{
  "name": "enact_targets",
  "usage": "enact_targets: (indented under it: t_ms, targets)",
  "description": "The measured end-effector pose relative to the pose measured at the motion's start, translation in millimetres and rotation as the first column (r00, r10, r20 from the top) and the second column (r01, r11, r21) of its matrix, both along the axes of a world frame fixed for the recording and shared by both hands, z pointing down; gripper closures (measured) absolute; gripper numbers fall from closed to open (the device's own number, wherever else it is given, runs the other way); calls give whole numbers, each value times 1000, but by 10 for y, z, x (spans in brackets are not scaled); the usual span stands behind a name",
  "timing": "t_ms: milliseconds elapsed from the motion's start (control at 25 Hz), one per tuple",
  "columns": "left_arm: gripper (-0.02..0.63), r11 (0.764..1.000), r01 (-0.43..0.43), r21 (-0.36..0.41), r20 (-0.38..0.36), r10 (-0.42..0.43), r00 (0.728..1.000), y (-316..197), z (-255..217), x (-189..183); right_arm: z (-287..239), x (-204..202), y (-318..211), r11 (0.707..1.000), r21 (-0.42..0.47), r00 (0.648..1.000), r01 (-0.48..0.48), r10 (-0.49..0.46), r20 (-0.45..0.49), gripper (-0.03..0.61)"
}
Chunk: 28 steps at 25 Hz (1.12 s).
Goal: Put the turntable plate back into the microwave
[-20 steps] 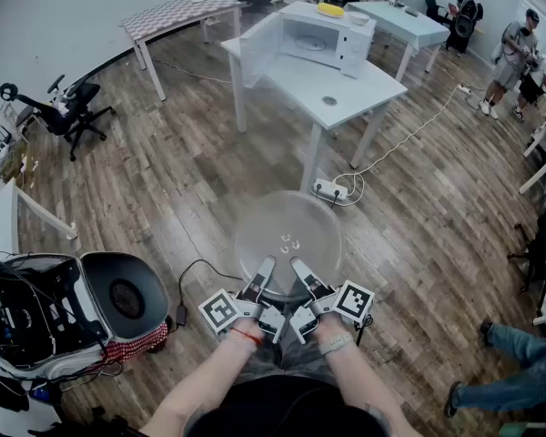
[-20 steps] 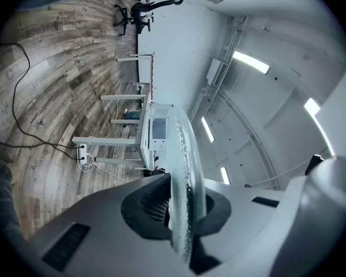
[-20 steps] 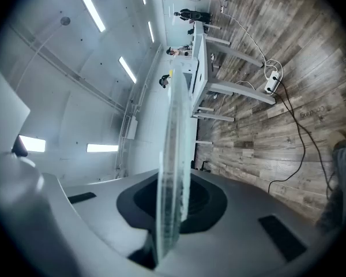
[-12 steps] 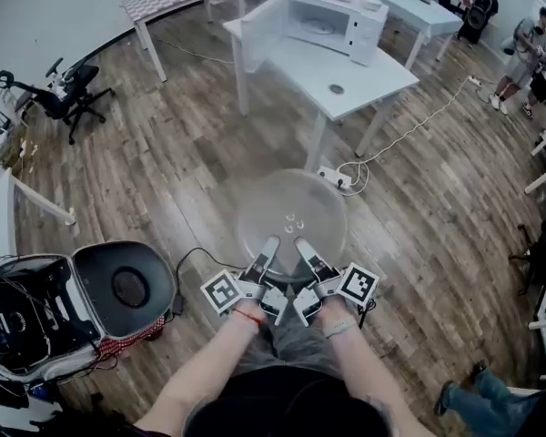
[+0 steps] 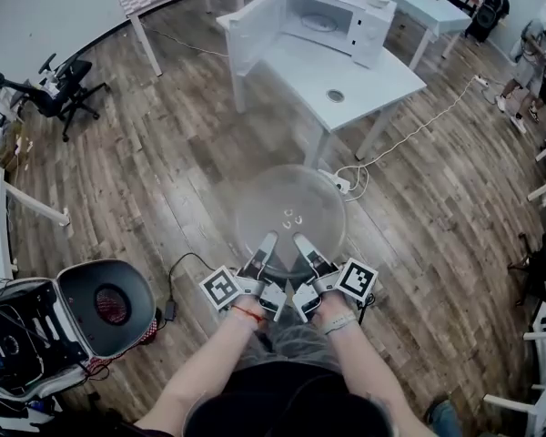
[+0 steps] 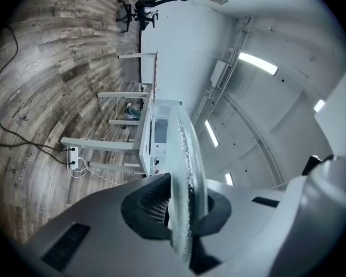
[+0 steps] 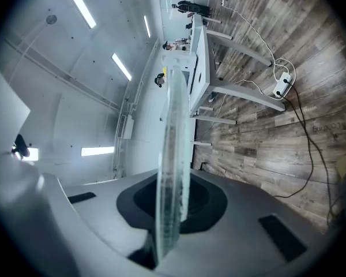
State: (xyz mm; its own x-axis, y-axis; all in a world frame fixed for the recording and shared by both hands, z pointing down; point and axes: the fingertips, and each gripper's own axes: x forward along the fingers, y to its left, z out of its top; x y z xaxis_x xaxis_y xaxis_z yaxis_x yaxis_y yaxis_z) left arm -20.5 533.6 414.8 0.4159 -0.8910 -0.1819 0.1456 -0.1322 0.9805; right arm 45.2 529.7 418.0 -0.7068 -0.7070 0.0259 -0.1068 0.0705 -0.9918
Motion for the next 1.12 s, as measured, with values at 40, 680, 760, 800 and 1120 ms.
enact_targets:
  t_ms: [40,680,760,800,1120]
  targets:
    - [583,1000,2,-1,0,-2,1000,-76,8,19,8,18,-77,1000,-2,1000,2,-2,3,535]
    - [583,999,46,-10,10,-46,999,-890,80,144,89,146,-923,999,-11,999,51,-51,15,535]
    - [583,999,52,-11,11,-52,999,-932,72,121,88,123,-970,998,-12,998,57,-57,16,535]
    - [583,998,55,-9,14,-55,998,-956,66,113,84,112,-995,998,-13,998,60,-60,19,535]
    - [583,998,66,-13,5,-65,998,-1223,105,13,123,11,-1271,997,-15,997,69,-69,15,535]
